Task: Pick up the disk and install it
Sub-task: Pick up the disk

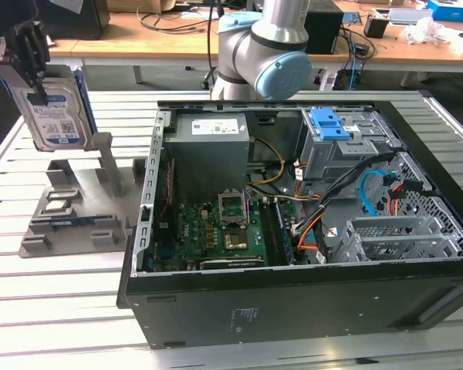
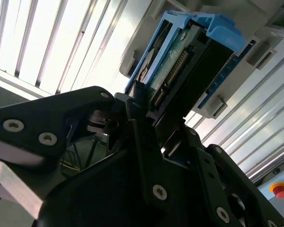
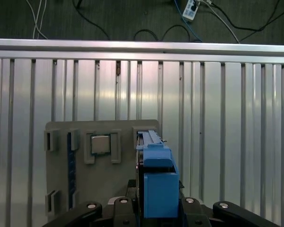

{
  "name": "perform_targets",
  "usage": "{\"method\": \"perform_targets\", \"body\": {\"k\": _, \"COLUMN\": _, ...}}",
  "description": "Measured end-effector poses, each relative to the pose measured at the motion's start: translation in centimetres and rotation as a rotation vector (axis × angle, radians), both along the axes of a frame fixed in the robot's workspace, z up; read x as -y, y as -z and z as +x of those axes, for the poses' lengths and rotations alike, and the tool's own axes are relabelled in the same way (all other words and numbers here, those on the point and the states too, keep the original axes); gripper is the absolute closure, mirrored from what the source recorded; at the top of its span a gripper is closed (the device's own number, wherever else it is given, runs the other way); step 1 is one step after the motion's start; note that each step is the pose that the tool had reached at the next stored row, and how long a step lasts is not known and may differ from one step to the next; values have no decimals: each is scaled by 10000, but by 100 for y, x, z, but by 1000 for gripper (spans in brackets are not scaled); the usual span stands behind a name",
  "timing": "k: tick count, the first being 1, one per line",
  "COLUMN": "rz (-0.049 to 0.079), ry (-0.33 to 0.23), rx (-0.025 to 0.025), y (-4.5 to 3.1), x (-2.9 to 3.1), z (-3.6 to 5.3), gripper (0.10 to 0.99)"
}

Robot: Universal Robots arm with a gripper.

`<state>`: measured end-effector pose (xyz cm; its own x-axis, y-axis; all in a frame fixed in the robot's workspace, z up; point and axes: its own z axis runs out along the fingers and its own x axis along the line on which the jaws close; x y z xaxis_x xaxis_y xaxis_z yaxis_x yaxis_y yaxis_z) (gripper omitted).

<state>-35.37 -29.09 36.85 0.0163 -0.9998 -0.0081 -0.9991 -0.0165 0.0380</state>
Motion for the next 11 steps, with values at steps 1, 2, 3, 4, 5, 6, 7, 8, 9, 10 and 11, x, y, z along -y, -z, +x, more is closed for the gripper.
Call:
{"method": "perform_targets", "body": {"k": 1, "rz": 1, "ry": 0, "rx": 0, "y": -19, "x": 0, "z": 0, "gripper": 722}}
{"method": "perform_targets", "body": {"k": 2, "rz": 2, "ry": 0, "rx": 0, "y": -41, "x": 0, "z": 0, "gripper": 722}}
{"method": "perform_targets", "body": {"k": 3, "rz": 1, "ry": 0, "rx": 0, "y": -60, "x": 0, "z": 0, "gripper": 722}}
{"method": "perform_targets", "body": {"k": 4, "rz": 0, "ry": 0, "rx": 0, "y": -89, "x": 0, "z": 0, "gripper": 722}}
{"method": "perform_targets", "body": {"k": 5, "rz": 1, "ry": 1, "rx": -1, "y": -106, "x": 0, "z": 0, "gripper": 722}}
{"method": "perform_targets", "body": {"k": 6, "rz": 1, "ry": 0, "rx": -1, "y": -125, "x": 0, "z": 0, "gripper": 722}}
{"method": "perform_targets", "body": {"k": 7, "rz": 1, "ry": 1, "rx": 0, "y": -150, "x": 0, "z": 0, "gripper": 722}}
{"method": "perform_targets", "body": {"k": 8, "rz": 0, "ry": 0, "rx": -1, "y": -168, "x": 0, "z": 0, "gripper": 722}}
{"method": "perform_targets", "body": {"k": 9, "rz": 0, "ry": 0, "rx": 0, "y": -193, "x": 0, "z": 0, "gripper": 722}}
{"method": "perform_targets", "body": {"k": 10, "rz": 1, "ry": 0, "rx": 0, "y": -212, "x": 0, "z": 0, "gripper": 722}}
{"method": "perform_targets", "body": {"k": 11, "rz": 1, "ry": 0, "rx": 0, "y": -242, "x": 0, "z": 0, "gripper": 722}}
